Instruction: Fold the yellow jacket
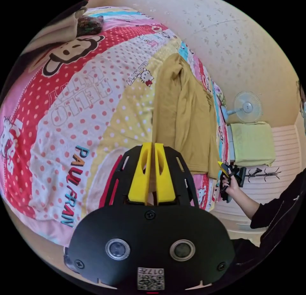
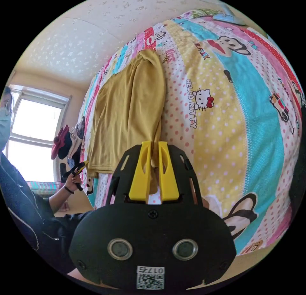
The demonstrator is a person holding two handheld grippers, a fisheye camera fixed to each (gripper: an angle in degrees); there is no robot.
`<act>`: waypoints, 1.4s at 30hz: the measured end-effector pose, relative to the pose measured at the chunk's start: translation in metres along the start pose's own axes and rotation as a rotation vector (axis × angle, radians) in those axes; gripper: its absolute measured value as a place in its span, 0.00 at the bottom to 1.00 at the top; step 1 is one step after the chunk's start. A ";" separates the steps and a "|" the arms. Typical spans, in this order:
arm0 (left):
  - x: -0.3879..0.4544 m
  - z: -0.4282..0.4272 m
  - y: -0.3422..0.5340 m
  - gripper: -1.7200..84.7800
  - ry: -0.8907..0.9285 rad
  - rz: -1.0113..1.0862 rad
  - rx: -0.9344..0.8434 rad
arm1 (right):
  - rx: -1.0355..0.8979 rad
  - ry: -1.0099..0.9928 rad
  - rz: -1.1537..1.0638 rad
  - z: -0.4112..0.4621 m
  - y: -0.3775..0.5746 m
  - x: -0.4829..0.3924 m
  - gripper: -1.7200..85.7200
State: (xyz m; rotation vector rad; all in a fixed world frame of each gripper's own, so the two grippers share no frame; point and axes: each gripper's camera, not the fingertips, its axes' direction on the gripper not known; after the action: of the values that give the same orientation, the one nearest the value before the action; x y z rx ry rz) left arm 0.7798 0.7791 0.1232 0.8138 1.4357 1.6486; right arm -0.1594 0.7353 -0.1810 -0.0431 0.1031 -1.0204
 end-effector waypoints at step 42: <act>0.166 -0.113 0.026 0.13 0.152 0.251 -0.002 | -0.188 0.468 -0.118 -0.195 -0.113 0.046 0.13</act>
State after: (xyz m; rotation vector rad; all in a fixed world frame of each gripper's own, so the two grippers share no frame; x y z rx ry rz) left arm 0.5980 0.8689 0.1263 0.9140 1.4822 1.9357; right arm -0.2517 0.6396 -0.3685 0.0194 0.6293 -1.1209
